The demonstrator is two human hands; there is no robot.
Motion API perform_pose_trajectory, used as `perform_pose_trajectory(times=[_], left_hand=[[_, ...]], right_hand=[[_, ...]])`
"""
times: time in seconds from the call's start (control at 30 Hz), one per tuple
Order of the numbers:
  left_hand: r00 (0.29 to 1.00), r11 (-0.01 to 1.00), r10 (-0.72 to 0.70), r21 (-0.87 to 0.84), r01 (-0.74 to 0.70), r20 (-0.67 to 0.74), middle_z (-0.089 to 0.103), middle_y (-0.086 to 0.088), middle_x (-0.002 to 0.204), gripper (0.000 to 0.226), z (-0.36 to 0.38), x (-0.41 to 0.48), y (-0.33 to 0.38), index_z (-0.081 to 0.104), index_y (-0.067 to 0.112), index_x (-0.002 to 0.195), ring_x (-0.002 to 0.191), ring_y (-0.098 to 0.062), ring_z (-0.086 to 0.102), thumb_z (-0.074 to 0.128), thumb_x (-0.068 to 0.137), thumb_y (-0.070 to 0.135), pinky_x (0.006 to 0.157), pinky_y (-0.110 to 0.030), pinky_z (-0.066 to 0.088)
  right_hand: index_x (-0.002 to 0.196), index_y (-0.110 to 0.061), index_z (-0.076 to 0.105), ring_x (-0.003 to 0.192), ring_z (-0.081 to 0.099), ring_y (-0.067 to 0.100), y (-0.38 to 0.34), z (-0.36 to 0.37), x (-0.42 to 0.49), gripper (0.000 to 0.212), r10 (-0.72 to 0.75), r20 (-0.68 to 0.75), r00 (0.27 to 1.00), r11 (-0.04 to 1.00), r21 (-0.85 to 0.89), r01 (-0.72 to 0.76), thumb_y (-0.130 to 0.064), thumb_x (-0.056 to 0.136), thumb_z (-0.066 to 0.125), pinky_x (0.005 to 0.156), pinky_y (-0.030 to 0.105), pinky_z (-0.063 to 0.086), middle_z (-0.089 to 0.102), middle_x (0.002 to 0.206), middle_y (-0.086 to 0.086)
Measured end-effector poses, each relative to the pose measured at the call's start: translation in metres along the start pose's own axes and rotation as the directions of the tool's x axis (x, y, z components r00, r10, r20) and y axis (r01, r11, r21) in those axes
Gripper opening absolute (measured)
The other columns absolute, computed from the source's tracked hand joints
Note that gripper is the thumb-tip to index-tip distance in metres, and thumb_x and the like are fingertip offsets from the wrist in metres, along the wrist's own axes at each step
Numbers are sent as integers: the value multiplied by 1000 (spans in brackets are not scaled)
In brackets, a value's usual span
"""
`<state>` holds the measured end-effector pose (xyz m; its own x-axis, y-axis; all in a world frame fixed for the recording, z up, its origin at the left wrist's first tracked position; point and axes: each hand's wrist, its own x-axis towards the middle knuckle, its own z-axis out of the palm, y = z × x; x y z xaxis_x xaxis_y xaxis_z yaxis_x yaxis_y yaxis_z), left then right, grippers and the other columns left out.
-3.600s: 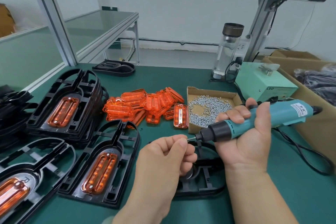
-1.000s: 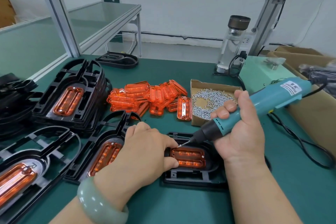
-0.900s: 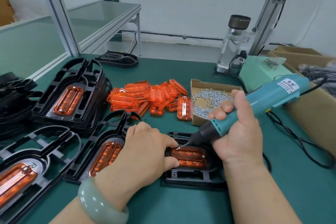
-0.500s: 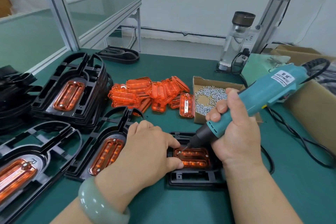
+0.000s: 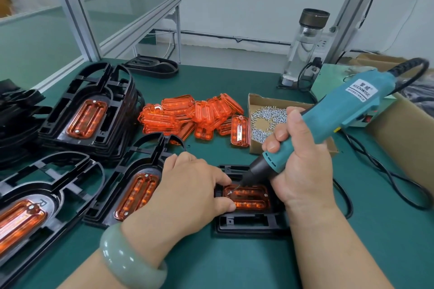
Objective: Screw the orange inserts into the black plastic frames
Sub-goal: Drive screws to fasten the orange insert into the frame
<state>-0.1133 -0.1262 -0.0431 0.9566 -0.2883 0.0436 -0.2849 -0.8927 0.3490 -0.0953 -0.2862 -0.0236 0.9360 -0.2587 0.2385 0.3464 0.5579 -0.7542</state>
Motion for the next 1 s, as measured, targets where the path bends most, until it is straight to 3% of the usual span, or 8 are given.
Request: perform_pose_trajectory(times=[0.27,0.37,0.43,0.53,0.6,0.73,1.0], left_hand=[[1000,998,3,58,-3,-5,60,16,104,54,1,1,0,53,49,124,112,-13,33,56,74,70,102,-33,20],[1000,998,4,68,-4,-12,60,15,105,54,2,-1,1,53,49,124,113,-15,35,56,74,70,102,-34,22],[1000,997,8,73,-6,-19,61,15,105,54,2,-1,1,53,48,124,113,-15,36,56,74,69,101,-34,23],[1000,998,4,57,-2,-28,63,13,105,54,2,-1,2,56,46,123,113,-14,39,59,74,67,101,-33,21],[999,999,3,50,-1,-37,65,12,105,53,2,-1,3,58,45,121,112,-14,43,61,73,67,101,-32,22],[1000,999,-2,44,4,-31,65,12,104,52,1,-2,3,58,45,120,111,-14,45,61,73,66,104,-33,23],[1000,999,-19,48,17,25,65,11,107,49,0,-1,3,60,44,118,113,-16,45,62,74,64,107,-38,23]], right_hand=[[96,-14,53,46,46,10,-3,5,-5,13,-72,116,991,996,-51,79,-24,90,58,52,23,41,47,59,-5],[100,-14,52,47,46,10,-4,10,-7,43,-77,238,968,994,-56,93,-44,79,75,54,23,41,48,60,-6],[101,-14,52,47,46,11,-5,14,-7,51,-68,301,951,993,-76,95,-50,74,77,54,23,41,48,61,-5],[98,-23,62,45,46,11,-5,19,-6,29,-58,364,929,987,-121,109,-39,78,77,51,23,40,48,59,-5],[93,-30,67,42,44,12,-5,23,-5,13,-50,401,915,984,-136,114,-27,80,67,49,23,38,47,57,-4],[93,-26,66,40,43,13,-7,27,-4,14,-14,477,879,984,-151,98,-21,80,62,47,21,37,48,56,-4],[92,-24,66,39,42,12,-4,27,-1,14,22,499,866,990,-135,52,-21,79,63,48,21,37,47,55,-3]])
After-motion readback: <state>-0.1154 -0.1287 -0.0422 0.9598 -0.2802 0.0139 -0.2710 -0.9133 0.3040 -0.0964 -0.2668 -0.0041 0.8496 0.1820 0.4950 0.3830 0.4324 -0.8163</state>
